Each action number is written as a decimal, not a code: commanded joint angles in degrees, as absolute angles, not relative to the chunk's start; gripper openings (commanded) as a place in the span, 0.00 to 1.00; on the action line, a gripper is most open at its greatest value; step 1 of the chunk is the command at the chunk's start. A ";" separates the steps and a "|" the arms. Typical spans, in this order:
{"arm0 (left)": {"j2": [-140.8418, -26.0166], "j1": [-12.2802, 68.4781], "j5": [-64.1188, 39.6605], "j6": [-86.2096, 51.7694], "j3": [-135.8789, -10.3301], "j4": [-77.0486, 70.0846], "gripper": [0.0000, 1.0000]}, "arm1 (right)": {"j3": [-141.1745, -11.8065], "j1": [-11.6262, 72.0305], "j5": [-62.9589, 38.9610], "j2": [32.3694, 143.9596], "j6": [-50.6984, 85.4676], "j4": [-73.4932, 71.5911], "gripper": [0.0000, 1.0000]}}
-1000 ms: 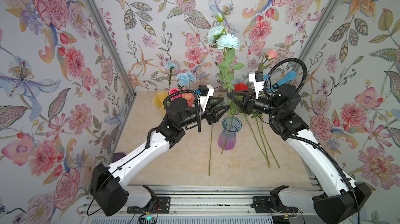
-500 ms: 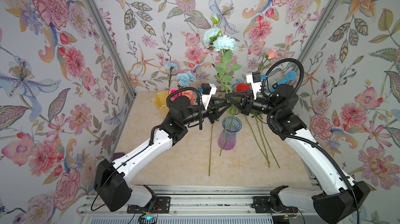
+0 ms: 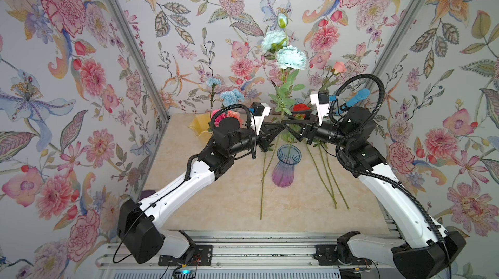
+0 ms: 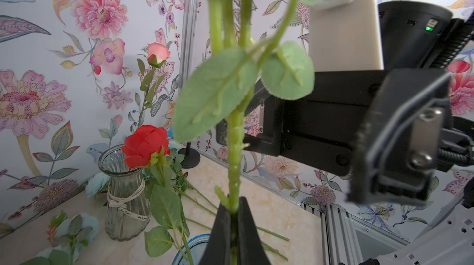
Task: Pick out blue flowers from the vase
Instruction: Place the flower at the center of the board.
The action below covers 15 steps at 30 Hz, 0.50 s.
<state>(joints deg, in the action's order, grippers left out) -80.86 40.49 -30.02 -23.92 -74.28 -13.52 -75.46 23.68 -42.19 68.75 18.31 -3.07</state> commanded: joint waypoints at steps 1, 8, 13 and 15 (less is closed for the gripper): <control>-79.77 40.35 -25.33 -22.05 -75.70 -6.92 0.00 | -74.06 21.42 -36.30 65.37 15.38 0.74 0.85; -84.64 38.53 -18.28 -25.55 -75.10 2.28 0.00 | -68.72 11.96 -33.11 60.68 18.71 0.34 0.95; -88.69 37.58 -15.12 -28.15 -74.31 3.48 0.00 | -66.68 7.60 -33.72 59.00 19.97 0.08 0.95; -91.31 37.32 -12.92 -28.68 -74.71 4.28 0.00 | -66.14 6.33 -34.18 58.68 20.34 0.00 0.95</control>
<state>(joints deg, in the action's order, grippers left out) -88.68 37.98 -17.26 -26.74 -74.39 2.31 -66.96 7.51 -34.00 60.01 19.09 0.36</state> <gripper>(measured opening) 0.069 0.955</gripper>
